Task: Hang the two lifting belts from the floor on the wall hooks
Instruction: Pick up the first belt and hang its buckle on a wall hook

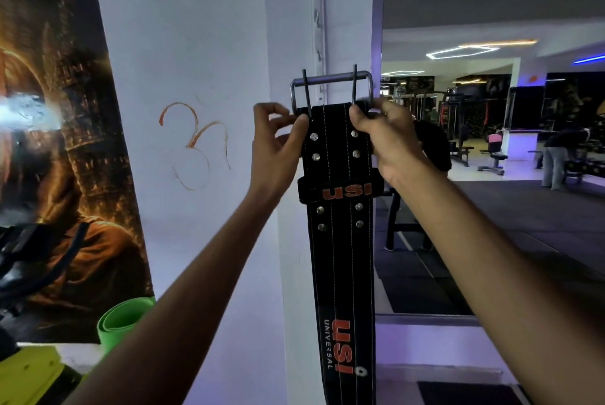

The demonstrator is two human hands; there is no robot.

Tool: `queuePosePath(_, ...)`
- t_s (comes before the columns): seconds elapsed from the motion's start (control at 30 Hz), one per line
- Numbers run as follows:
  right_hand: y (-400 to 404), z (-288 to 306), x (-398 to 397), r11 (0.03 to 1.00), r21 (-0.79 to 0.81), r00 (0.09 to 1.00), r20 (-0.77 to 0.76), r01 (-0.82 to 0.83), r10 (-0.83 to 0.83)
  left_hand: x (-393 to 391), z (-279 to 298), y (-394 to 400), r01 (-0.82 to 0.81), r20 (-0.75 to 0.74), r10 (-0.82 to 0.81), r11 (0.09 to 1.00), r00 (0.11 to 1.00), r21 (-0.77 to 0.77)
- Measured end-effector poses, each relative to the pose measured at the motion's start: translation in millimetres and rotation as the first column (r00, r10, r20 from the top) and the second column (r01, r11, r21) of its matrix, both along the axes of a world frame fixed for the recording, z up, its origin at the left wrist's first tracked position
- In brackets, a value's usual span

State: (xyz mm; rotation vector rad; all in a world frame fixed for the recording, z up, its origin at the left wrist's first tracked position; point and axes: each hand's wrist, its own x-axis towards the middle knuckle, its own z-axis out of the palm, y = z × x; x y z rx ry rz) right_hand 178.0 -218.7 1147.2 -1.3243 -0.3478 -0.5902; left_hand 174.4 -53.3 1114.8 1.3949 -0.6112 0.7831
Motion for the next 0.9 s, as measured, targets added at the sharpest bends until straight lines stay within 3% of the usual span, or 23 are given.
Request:
queuePosePath(0.1, -4, -3, 0, 1.0, 0.026, 0.998, 0.051, 0.018, -0.019, 5, 12, -7, -0.061, 0.034, 0.059, 0.996, 0.998, 0.061)
queuePosePath(0.27, -20, -6, 9, 0.997, -0.071, 0.991, 0.134, 0.041, -0.031, 23, 13, -16, -0.082, -0.022, 0.083, 0.995, 0.996, 0.065)
queuePosePath(0.53, -38, -12, 33, 0.973, -0.214, 0.975, 0.217, 0.087, -0.039, 47, 15, -27, -0.149, 0.051, 0.142, 0.972, 0.989, 0.184)
queuePosePath(0.73, -34, -8, 77, 0.961, -0.247, 0.967, 0.247, 0.123, -0.06, 87, 19, -23, -0.177, -0.001, 0.179, 0.972, 0.984, 0.153)
queuePosePath(0.9, -24, 1, 123, 0.966, -0.207, 0.954, 0.288, 0.152, -0.089, 135, 28, -16, -0.157, 0.045, 0.153, 0.982, 0.987, 0.105)
